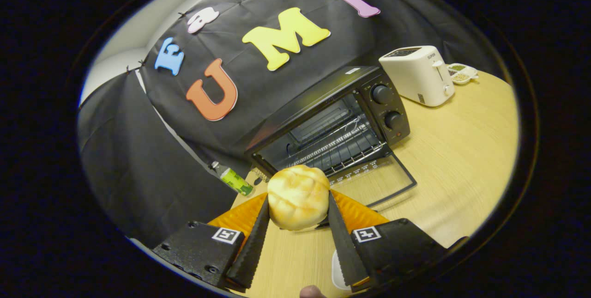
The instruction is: Open the toaster oven, put the food inside, and close the toaster oven door.
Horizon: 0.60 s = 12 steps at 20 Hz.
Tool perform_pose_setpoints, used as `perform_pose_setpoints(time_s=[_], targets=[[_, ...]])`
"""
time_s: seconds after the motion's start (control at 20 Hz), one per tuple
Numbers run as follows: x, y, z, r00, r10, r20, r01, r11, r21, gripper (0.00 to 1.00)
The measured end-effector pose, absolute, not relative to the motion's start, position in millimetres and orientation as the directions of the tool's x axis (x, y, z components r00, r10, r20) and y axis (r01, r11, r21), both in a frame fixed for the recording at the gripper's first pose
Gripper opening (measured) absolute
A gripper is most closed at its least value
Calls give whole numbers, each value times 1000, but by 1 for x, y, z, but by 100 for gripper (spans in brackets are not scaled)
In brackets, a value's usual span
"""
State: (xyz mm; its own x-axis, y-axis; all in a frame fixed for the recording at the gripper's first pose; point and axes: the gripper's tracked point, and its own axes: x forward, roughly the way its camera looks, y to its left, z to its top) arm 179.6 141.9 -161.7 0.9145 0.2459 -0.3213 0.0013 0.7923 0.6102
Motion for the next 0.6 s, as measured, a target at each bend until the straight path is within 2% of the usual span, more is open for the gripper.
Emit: perform_pose_setpoints(time_s=[0.4, 0.6], targets=[[269, 137, -182, 893, 207, -399, 128, 733, 668, 75], [309, 121, -187, 894, 141, -424, 173, 766, 619, 75]])
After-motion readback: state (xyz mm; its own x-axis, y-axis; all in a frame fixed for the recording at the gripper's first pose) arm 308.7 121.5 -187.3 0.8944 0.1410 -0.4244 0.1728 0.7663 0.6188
